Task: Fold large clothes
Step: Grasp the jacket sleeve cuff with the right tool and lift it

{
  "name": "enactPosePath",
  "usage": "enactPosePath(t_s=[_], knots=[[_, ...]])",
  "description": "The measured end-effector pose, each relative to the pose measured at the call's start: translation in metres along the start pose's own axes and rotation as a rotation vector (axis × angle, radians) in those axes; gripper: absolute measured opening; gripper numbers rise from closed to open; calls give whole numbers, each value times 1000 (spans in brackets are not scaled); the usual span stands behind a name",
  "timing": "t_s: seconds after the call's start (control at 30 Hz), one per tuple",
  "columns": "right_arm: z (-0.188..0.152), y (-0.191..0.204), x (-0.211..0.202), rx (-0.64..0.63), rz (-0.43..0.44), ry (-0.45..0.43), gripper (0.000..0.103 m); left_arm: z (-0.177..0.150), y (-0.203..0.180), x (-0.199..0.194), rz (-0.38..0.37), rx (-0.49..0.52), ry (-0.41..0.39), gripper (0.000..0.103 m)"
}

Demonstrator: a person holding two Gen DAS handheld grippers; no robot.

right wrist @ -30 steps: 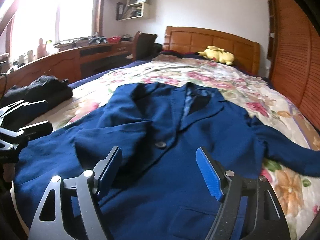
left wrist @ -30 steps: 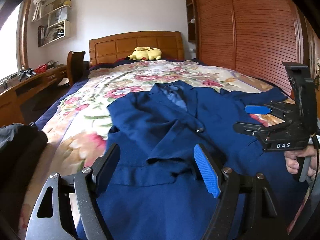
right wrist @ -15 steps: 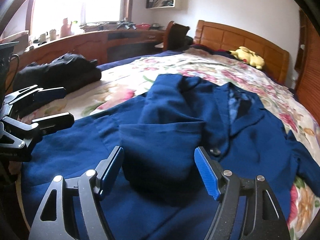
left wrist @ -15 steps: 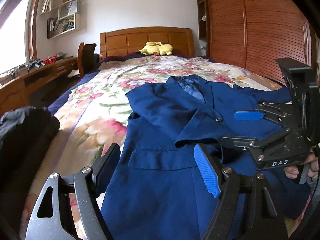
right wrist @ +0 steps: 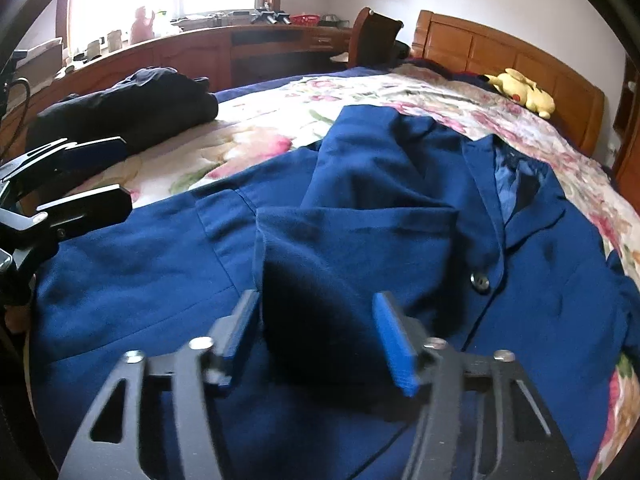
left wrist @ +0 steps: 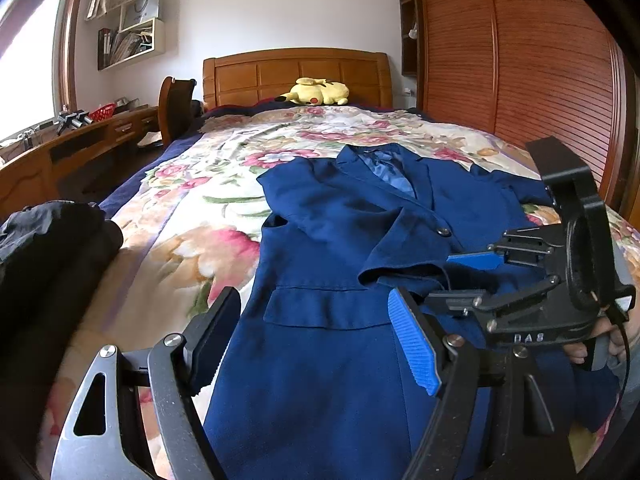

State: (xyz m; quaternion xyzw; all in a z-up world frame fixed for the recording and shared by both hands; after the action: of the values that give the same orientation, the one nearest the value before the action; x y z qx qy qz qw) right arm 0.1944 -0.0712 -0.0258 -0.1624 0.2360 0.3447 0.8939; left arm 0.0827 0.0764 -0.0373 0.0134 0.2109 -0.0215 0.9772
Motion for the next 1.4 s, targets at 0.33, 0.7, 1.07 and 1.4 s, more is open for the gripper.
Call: enactPosePath(t_s=[0.33, 0.7, 1.07, 1.4], knots=[[11, -23, -32, 97, -25, -127, 22, 4, -8, -4, -9, 11, -18, 77], [-8, -73, -93, 226, -165, -291, 22, 16, -22, -14, -30, -6, -73, 77], [-36, -95, -110, 308, -301, -280, 22, 20, -40, -16, -56, -13, -103, 77], [-35, -89, -144, 328, -397, -347, 3, 21, -50, -12, -65, -5, -98, 77]])
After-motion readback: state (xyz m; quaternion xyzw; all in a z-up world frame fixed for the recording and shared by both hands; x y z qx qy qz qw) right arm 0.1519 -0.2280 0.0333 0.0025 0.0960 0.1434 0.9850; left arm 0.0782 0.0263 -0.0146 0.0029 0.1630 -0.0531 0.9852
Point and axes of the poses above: each gripper's, at about its wrist camera, not at the fingertips, and x roughly the way its jaws point, y to its left, z to its top, the point moved 4 cm from there along x, roughly the way its jaws point, and after that the axes turned 7 degrees about -y, right-handed, at the moved point
